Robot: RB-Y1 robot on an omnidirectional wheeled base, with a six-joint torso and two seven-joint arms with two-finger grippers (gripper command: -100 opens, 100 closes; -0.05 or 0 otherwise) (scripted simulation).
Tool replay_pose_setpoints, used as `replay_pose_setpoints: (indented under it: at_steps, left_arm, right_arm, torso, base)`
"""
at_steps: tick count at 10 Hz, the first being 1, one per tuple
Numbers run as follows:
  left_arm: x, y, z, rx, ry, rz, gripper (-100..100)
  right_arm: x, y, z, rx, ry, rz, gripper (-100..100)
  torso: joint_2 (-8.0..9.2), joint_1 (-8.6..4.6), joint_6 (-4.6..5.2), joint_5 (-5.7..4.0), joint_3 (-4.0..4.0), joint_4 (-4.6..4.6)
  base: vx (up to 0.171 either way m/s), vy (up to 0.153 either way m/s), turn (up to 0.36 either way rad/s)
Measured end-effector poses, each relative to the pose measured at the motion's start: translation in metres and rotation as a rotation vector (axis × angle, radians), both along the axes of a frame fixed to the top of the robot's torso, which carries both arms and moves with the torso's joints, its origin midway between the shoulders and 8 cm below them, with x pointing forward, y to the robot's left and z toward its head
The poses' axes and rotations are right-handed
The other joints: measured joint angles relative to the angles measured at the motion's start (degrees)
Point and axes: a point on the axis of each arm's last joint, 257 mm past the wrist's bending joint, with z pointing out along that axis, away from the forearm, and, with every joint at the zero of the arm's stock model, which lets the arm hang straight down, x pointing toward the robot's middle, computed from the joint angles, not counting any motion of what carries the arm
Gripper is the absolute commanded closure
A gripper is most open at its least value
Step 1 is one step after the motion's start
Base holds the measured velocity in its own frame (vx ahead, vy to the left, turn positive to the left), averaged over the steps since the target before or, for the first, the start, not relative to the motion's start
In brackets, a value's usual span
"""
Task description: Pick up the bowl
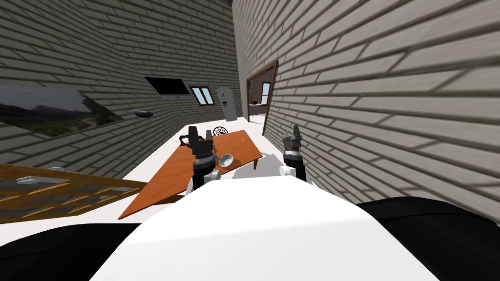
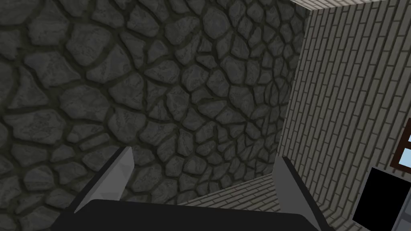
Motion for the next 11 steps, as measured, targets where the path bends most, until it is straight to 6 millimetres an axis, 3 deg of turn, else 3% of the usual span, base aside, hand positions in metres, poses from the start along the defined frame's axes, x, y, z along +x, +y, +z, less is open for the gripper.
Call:
replay_pose_setpoints:
  at_steps: [5, 7, 11]
  left_arm:
    - [0.047, 0.005, -0.045, 0.001, 0.162, -0.025, -100]
    - [0.060, 0.005, -0.054, 0.000, 0.207, -0.029, -100]
    - [0.097, 0.014, -0.099, -0.006, 0.353, -0.032, -100]
  right_arm:
    - [0.000, 0.000, 0.000, 0.000, 0.000, 0.000, 0]
    - [0.000, 0.000, 0.000, 0.000, 0.000, 0.000, 0]
    - [0.000, 0.000, 0.000, 0.000, 0.000, 0.000, 0]
  torso:
    - [0.50, 0.02, 0.01, 0.01, 0.29, 0.11]
    - [0.30, 0.00, 0.01, 0.00, 0.17, 0.07]
    - [0.35, -0.02, 0.01, 0.00, 0.21, 0.08]
  base:
    - [-0.129, -0.001, -0.012]
    - [-0.088, -0.003, -0.014]
    - [-0.100, -0.001, -0.011]
